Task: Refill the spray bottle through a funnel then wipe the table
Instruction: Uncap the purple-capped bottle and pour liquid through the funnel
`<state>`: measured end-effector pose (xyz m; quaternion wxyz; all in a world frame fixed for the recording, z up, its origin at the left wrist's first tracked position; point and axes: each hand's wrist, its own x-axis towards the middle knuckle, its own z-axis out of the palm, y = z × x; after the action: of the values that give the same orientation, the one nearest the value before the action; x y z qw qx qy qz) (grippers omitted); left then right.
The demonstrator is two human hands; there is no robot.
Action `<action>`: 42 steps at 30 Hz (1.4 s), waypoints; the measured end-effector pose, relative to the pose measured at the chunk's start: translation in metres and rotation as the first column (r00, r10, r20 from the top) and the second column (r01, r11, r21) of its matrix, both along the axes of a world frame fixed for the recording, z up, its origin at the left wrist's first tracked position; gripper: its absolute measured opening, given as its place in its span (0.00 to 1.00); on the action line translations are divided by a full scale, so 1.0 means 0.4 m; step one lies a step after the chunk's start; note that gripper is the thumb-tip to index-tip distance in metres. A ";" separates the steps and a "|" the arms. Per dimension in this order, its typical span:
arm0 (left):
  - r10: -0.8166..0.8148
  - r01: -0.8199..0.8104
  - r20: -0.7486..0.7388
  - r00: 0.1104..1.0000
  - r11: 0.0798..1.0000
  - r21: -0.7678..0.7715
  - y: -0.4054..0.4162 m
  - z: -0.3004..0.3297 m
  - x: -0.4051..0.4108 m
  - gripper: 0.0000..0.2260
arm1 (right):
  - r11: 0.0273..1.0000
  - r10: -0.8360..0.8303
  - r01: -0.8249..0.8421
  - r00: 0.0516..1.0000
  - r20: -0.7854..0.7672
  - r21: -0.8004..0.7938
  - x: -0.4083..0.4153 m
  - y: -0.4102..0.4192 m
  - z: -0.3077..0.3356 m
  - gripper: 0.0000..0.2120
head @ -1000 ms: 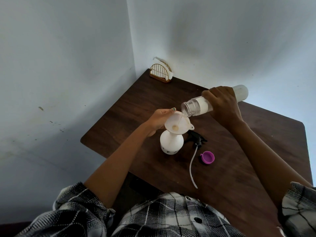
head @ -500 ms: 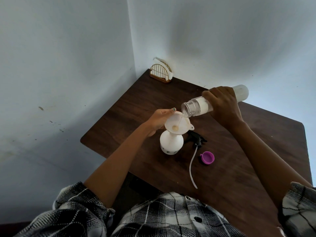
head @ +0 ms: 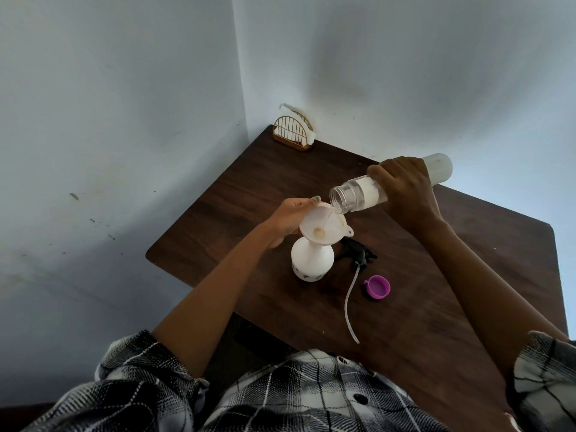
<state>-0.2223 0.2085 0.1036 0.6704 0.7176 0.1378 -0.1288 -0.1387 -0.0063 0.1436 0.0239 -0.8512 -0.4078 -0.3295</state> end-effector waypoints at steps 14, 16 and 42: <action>0.000 0.000 0.007 1.000 1.000 0.003 0.000 0.003 -0.001 0.16 | 1.000 0.004 -0.004 1.000 -0.005 -0.001 0.000 0.002 0.002 0.15; -0.002 0.002 0.006 1.000 1.000 0.009 -0.001 0.002 -0.002 0.16 | 1.000 0.009 -0.009 1.000 -0.001 0.000 0.001 0.002 0.001 0.14; 0.004 -0.003 0.015 1.000 0.999 -0.032 0.002 0.009 -0.007 0.13 | 1.000 0.010 -0.010 0.999 0.031 0.010 0.002 0.003 0.007 0.12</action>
<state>-0.2252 0.2094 0.1071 0.6830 0.7076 0.1318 -0.1243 -0.1378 -0.0049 0.1462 0.0235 -0.8437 -0.4108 -0.3448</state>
